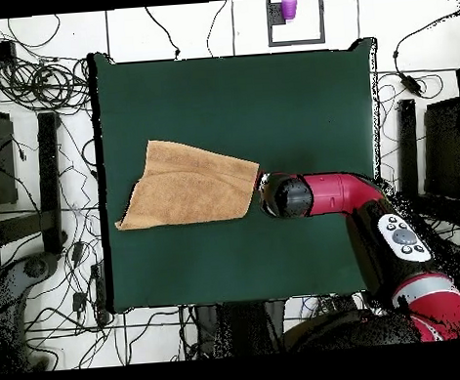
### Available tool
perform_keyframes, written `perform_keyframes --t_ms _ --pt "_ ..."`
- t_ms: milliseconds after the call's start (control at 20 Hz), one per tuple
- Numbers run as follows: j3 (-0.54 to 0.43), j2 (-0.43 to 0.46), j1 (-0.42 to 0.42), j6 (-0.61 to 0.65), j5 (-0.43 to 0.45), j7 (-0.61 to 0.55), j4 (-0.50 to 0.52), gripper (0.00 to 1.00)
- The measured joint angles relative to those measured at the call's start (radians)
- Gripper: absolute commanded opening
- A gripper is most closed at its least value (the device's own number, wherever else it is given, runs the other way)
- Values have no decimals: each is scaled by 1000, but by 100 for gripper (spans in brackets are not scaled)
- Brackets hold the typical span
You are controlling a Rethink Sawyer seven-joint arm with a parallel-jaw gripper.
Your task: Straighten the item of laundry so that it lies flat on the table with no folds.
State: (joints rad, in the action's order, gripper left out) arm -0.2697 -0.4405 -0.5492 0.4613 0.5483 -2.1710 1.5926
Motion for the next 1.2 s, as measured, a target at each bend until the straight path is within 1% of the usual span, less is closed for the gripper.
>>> perform_keyframes --t_ms 400,1200 --pt "0 -4 5 0 0 0 0 100" --pt "19 -63 50 0 17 0 1 100"
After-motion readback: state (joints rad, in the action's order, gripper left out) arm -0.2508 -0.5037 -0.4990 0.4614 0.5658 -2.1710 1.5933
